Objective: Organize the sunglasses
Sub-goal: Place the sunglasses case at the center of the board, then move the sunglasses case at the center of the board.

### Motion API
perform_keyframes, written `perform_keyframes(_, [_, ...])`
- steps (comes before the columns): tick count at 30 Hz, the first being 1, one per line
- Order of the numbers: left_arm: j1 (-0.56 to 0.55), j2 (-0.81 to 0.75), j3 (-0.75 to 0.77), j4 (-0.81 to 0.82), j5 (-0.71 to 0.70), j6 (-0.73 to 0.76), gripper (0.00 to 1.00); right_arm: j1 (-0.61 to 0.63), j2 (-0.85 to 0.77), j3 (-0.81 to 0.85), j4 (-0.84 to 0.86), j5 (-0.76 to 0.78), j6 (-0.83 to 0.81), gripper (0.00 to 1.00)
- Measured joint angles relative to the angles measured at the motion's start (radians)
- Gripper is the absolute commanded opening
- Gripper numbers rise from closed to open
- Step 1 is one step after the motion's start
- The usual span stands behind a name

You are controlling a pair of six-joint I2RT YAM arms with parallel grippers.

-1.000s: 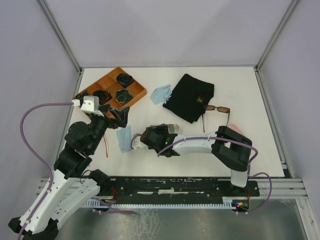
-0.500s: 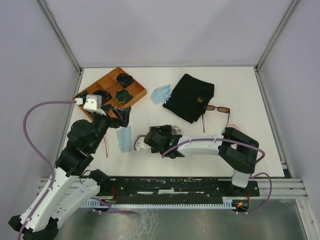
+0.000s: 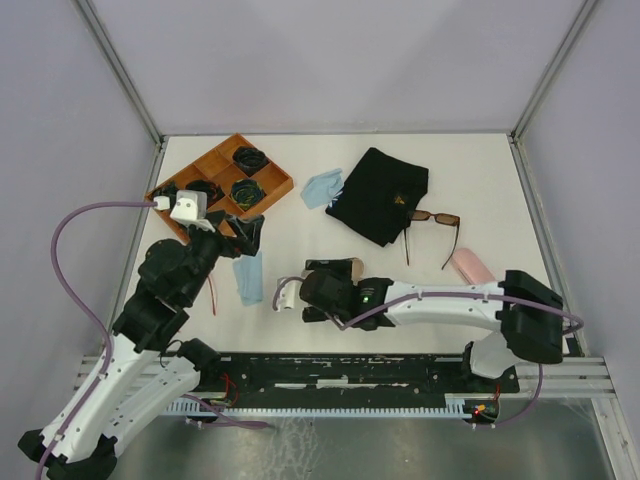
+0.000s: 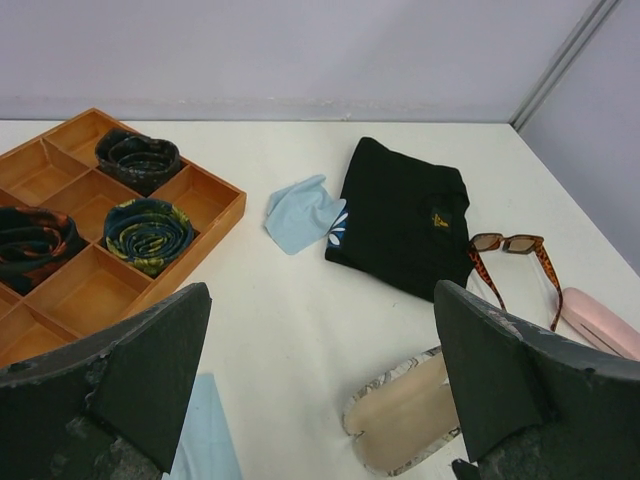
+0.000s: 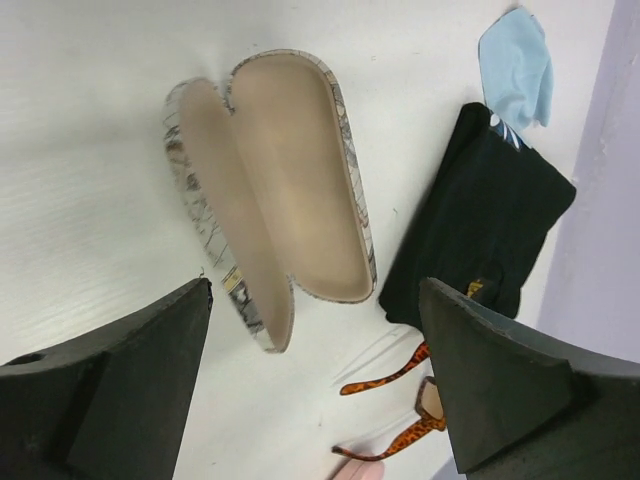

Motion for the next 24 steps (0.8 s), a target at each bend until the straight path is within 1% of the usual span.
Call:
perform_keyframes(4, [0.0,0.005,-0.013,0.003,0.016,-0.002,0.99,0.009,-0.13,-0.04,-0.024,-0.06,0.114,0.91])
perform_keyframes(6, [0.0,0.016,-0.023,0.005,0.022,-0.009,1.0,-0.006,-0.194,-0.059,-0.024,-0.091,0.176,0.87])
perform_keyframes(8, [0.0,0.027,-0.034,0.008,0.025,-0.023,1.0,-0.05,-0.254,-0.077,-0.018,-0.129,0.253,0.81])
perform_keyframes(10, [0.0,0.047,-0.048,0.011,0.032,-0.043,0.99,-0.135,-0.311,-0.105,0.0,-0.166,0.353,0.74])
perform_keyframes(13, [0.0,0.078,-0.072,0.023,0.046,-0.081,0.97,-0.297,-0.37,-0.144,0.01,-0.205,0.513,0.65])
perform_keyframes(15, [0.0,0.102,-0.092,0.03,0.058,-0.106,0.96,-0.39,-0.384,-0.17,0.016,-0.228,0.61,0.62])
perform_keyframes(17, [0.0,0.129,-0.111,0.044,0.076,-0.124,0.96,-0.454,-0.38,-0.192,0.021,-0.256,0.686,0.59])
perform_keyframes(19, [0.0,0.159,-0.124,0.05,0.094,-0.137,0.95,-0.491,-0.361,-0.204,0.029,-0.298,0.748,0.56])
perform_keyframes(24, [0.0,0.193,-0.134,0.06,0.115,-0.154,0.95,-0.539,-0.262,-0.211,0.095,-0.405,0.846,0.56])
